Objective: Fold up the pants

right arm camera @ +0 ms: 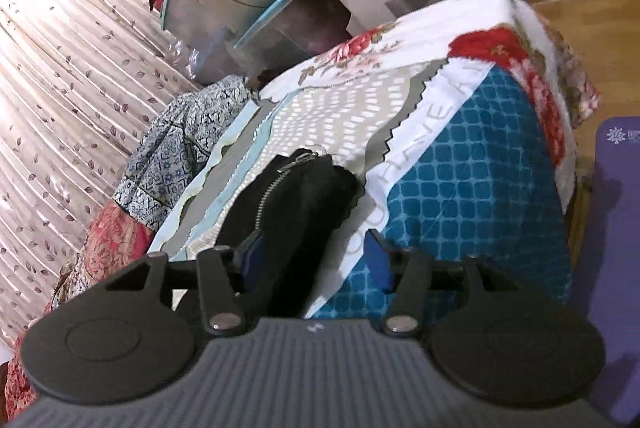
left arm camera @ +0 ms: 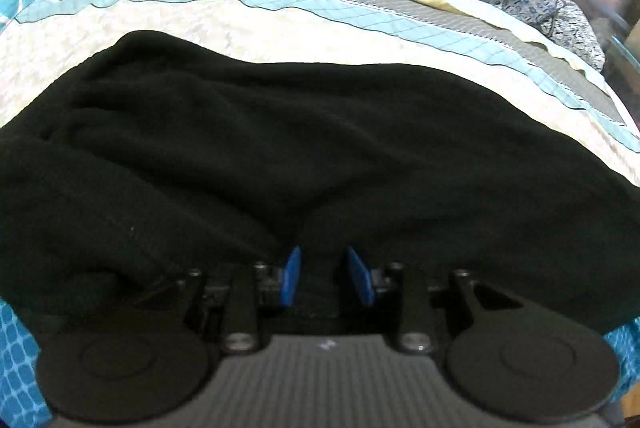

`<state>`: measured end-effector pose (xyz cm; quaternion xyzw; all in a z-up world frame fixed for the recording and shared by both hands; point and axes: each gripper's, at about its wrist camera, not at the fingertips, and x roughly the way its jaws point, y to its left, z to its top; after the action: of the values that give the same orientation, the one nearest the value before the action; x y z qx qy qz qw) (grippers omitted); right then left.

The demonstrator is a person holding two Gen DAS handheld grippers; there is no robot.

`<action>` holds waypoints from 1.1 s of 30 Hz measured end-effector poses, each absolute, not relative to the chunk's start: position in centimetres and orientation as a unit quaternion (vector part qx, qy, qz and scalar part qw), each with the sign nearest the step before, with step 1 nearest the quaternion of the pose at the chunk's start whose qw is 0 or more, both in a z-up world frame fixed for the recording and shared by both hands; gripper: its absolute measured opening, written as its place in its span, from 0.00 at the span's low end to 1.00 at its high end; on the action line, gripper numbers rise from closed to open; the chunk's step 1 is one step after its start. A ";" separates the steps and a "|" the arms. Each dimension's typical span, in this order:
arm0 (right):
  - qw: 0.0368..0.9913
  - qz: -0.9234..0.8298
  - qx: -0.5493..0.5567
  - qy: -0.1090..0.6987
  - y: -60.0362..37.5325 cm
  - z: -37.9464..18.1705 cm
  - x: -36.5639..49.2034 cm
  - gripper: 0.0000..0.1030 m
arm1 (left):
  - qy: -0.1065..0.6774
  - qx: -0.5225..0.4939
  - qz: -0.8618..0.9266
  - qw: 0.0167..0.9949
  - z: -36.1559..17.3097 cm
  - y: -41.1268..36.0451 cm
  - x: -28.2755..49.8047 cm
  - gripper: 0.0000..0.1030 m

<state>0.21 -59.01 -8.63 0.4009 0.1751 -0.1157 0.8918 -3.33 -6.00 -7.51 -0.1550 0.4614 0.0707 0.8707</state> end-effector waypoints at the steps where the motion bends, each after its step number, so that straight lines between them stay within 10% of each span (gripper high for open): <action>1: 0.892 -0.113 0.400 0.176 -60.0 -8.8 0.1 0.56 | 0.463 -0.153 0.072 0.870 -7.5 -6.3 -3.3 0.29; 8: 0.907 -0.097 0.367 0.182 -61.3 -8.7 3.1 0.56 | 0.464 -0.152 0.063 0.870 -6.4 -7.5 -4.2 0.37; 12: 0.913 -0.087 0.335 0.215 -60.4 -8.5 4.5 0.12 | 0.458 -0.162 0.044 0.873 -5.4 -8.1 -4.6 0.37; 22: 0.976 0.041 0.001 0.212 -46.0 -3.1 0.3 0.11 | 0.437 -0.189 0.008 0.880 -4.3 -8.4 -5.3 0.40; 26: 0.943 0.150 -0.159 0.252 -38.0 -5.6 -0.2 0.23 | 0.440 -0.204 0.003 0.875 -4.9 -7.7 -6.0 0.41; 30: 0.908 0.202 -0.261 0.257 -33.4 -8.0 -2.4 0.60 | 0.437 -0.224 0.000 0.871 -5.2 -6.7 -6.8 0.43; 33: 0.907 0.204 -0.264 0.257 -33.2 -7.3 -4.2 0.60 | 0.432 -0.233 -0.008 0.871 -5.2 -6.1 -7.4 0.47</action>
<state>-4.17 -33.22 -7.29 -0.2638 0.2570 0.2039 0.9071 -7.39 -6.09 -5.22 -0.2329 0.4316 -0.0077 0.8714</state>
